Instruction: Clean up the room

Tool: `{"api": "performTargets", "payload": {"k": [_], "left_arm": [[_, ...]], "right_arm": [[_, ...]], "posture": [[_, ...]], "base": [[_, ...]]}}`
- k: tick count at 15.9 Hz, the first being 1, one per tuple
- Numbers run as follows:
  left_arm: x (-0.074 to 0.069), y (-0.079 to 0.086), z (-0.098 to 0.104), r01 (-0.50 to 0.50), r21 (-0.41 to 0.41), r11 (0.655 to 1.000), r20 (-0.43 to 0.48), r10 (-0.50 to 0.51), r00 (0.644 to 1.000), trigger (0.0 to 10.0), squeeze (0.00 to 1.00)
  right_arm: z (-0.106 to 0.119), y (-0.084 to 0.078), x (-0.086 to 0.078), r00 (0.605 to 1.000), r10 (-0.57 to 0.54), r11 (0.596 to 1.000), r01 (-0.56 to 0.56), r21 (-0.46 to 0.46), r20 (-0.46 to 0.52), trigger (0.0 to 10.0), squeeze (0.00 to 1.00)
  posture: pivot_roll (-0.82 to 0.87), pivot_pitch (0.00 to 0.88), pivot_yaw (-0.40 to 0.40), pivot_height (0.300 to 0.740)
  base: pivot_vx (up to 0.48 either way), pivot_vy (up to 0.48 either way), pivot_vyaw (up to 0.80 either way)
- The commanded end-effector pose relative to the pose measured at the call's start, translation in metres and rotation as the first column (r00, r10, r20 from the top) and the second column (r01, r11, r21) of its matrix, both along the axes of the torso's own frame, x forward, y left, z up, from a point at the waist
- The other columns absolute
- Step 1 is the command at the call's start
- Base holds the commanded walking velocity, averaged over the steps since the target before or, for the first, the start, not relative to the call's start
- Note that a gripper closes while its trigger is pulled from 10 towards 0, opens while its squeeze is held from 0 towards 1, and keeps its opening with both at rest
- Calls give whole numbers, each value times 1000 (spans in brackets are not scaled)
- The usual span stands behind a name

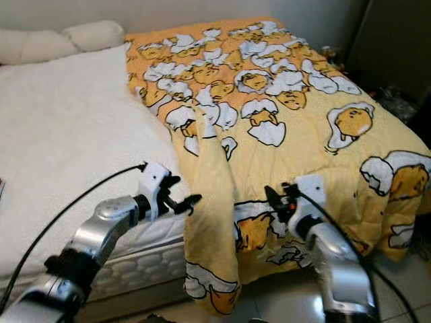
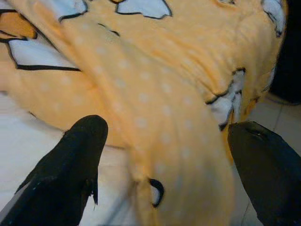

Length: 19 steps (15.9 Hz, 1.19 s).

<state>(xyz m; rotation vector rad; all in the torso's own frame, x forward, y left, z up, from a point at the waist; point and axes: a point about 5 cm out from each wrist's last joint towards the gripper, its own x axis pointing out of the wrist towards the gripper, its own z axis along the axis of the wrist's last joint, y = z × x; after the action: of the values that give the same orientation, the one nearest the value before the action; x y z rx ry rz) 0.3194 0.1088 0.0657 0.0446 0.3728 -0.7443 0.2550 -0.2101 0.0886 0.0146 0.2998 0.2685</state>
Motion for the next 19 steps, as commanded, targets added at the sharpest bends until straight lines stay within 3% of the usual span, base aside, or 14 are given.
{"api": "performTargets", "payload": {"k": [1, 6, 7, 8, 9, 13, 14, 15, 16, 19], "left_arm": [[5, 7, 0, -40, -1, 999, -1, 40, 999, 10000, 1000], [13, 6, -13, -139, -78, 987, -98, 131, 986, 10000, 1000], [14, 6, -15, -158, -81, 984, -113, 149, 982, 10000, 369], [14, 8, -18, -176, -66, 982, -121, 167, 978, 10000, 0], [13, 9, -21, -184, -49, 982, -122, 177, 977, 10000, 0], [8, 6, -30, -164, -6, 986, -155, 161, 975, 10000, 0], [7, 7, -32, -169, 10, 986, -157, 168, 973, 7294, 0], [7, 7, -33, -177, 22, 984, -158, 178, 971, 5608, 0], [7, 10, -34, -195, 32, 980, -160, 198, 967, 0, 0], [9, 9, -30, -193, 1, 981, -154, 191, 969, 0, 0]], "right_arm": [[5, 6, -1, 999, 32, 999, -32, 2, 7, 10000, 1000], [24, 14, -22, 994, 104, 994, -104, 11, -9, 10000, 1000], [27, 14, -27, 994, 113, 994, -113, 9, -13, 10000, 1000], [31, 15, -32, 992, 122, 992, -122, 14, -16, 10000, 537], [33, 17, -37, 990, 140, 990, -140, 21, -22, 10000, 0], [36, 22, -54, 977, 206, 978, -206, 8, -61, 10000, 0], [37, 22, -55, 975, 212, 977, -212, 4, -66, 10000, 0], [38, 22, -57, 974, 217, 976, -217, 0, -71, 10000, 0], [40, 22, -59, 972, 224, 974, -225, -3, -75, 10000, 0], [42, 19, -59, 971, 223, 974, -225, -12, -81, 10000, 0]], "posture": [[-178, 0, 138, 740], [-257, 106, 150, 740], [-270, 123, 149, 740], [-281, 137, 148, 740], [-292, 151, 145, 740], [-314, 186, 142, 740], [-318, 192, 142, 740], [-319, 193, 142, 740], [-320, 198, 144, 740], [-315, 198, 148, 740]], "base": [[0, 0, 0], [0, 0, 0], [0, 0, 0], [0, 0, 0], [0, 0, 0], [0, 0, 0], [0, 0, 0], [0, 0, 0], [0, 0, 0], [0, 0, 0]]}}
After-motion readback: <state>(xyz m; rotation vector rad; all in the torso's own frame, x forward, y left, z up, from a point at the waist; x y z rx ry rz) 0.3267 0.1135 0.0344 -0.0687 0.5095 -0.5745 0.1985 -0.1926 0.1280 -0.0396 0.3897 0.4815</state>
